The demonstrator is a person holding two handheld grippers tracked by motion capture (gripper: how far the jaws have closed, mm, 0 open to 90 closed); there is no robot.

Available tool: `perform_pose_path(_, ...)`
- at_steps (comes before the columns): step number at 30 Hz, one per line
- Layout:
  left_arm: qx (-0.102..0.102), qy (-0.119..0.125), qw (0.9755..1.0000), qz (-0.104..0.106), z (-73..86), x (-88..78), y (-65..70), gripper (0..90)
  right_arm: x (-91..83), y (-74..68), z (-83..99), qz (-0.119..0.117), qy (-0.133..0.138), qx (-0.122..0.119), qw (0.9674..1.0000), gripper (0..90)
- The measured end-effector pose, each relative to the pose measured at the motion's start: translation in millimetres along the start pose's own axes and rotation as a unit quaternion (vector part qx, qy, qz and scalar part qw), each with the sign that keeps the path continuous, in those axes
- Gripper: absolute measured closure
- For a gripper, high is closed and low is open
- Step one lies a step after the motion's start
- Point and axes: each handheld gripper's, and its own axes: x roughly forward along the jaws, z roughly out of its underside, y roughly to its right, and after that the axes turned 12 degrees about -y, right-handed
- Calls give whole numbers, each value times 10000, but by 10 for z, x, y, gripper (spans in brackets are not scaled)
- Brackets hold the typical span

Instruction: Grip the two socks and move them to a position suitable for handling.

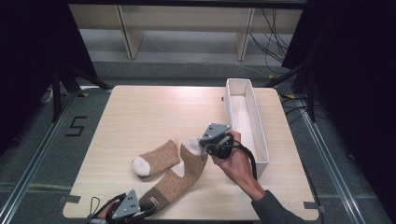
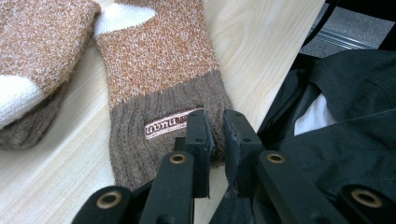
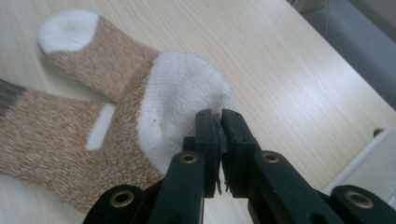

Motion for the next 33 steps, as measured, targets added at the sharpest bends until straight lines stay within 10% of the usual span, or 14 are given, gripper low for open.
perform_pose_path(12,-90,-116,9998,100,27,20,10,754,116,66,79,579,-679,-24,9960,839)
perform_pose_path(24,-473,343,9982,144,-22,-89,-28,673,150,-184,86,-202,-544,-369,9976,848)
perform_pose_path(33,-543,90,9985,20,-110,49,-202,839,345,-445,227,-988,-643,-354,9924,864)
